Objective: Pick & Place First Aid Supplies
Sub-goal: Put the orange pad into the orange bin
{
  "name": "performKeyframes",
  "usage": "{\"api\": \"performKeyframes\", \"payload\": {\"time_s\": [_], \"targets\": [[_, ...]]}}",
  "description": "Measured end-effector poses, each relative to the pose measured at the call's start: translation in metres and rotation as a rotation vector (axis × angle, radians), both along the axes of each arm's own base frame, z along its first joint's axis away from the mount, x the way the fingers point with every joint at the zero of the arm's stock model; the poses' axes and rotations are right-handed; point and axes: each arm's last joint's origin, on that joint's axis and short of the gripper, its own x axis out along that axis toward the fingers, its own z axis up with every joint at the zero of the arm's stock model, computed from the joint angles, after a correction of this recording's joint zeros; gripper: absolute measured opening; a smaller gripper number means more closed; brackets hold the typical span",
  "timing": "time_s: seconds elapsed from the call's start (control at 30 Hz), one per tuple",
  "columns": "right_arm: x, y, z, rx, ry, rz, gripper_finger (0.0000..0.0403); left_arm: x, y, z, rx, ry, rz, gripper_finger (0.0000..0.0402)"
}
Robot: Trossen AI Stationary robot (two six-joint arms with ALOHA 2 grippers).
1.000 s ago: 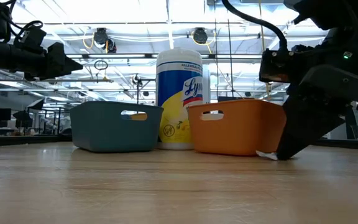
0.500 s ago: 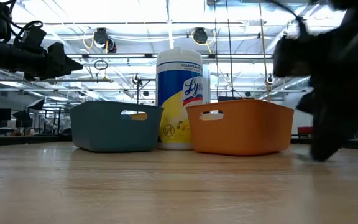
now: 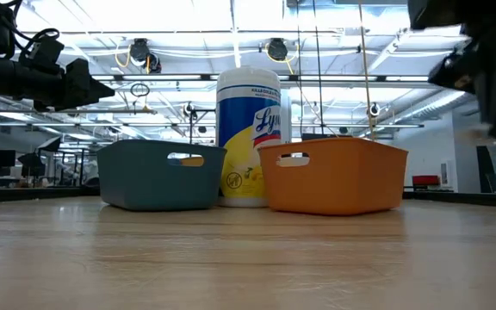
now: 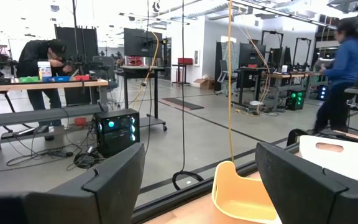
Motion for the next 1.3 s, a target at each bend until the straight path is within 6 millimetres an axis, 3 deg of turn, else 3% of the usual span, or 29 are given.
{"api": "performKeyframes", "payload": {"time_s": [0.23,0.43,0.87,1.07,1.3], "targets": [[0.004,-0.016,0.023,-0.05,0.149,0.205,0.0,0.0,0.0,0.0,0.0,0.0,0.0,0.0308],[0.019,-0.051,0.044,-0.103,0.203,0.325,0.0,0.0,0.0,0.0,0.0,0.0,0.0,0.0308],[0.043,-0.133,0.058,-0.177,0.181,0.398,0.0,0.0,0.0,0.0,0.0,0.0,0.0,0.0308],[0.046,-0.158,0.06,-0.197,0.172,0.398,0.0,0.0,0.0,0.0,0.0,0.0,0.0,0.0308],[0.066,-0.157,0.036,-0.243,0.163,0.436,0.0,0.0,0.0,0.0,0.0,0.0,-0.001,0.0308]]}}
